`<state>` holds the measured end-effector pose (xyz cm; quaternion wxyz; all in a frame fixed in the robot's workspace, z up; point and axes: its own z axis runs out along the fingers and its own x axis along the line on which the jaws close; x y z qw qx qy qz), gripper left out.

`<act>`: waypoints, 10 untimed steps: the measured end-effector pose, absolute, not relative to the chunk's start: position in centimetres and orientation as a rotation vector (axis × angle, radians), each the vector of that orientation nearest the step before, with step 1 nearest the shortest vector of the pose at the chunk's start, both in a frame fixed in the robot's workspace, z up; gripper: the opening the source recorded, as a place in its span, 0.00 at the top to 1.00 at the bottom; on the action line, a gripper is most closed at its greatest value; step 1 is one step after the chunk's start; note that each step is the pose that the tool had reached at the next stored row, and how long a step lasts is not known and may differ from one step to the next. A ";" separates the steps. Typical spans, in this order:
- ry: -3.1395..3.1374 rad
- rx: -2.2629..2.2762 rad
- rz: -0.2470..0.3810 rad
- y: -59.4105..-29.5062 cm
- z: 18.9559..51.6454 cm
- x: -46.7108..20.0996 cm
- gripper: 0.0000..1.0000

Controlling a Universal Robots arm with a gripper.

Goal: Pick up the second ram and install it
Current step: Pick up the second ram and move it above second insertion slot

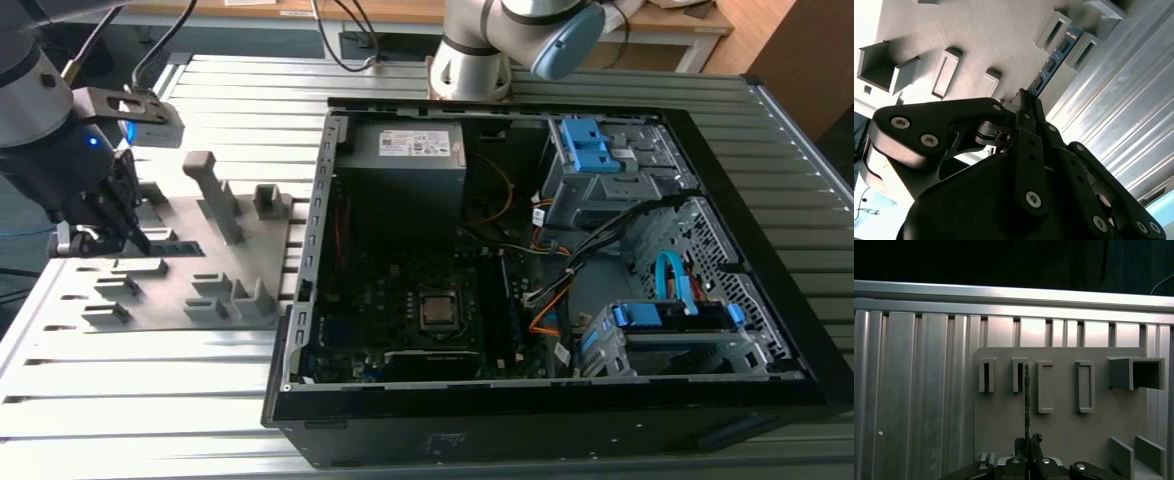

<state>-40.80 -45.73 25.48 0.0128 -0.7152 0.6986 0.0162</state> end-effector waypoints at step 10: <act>2.177 -2.229 0.051 -45.7 26.8 -40.8 0.86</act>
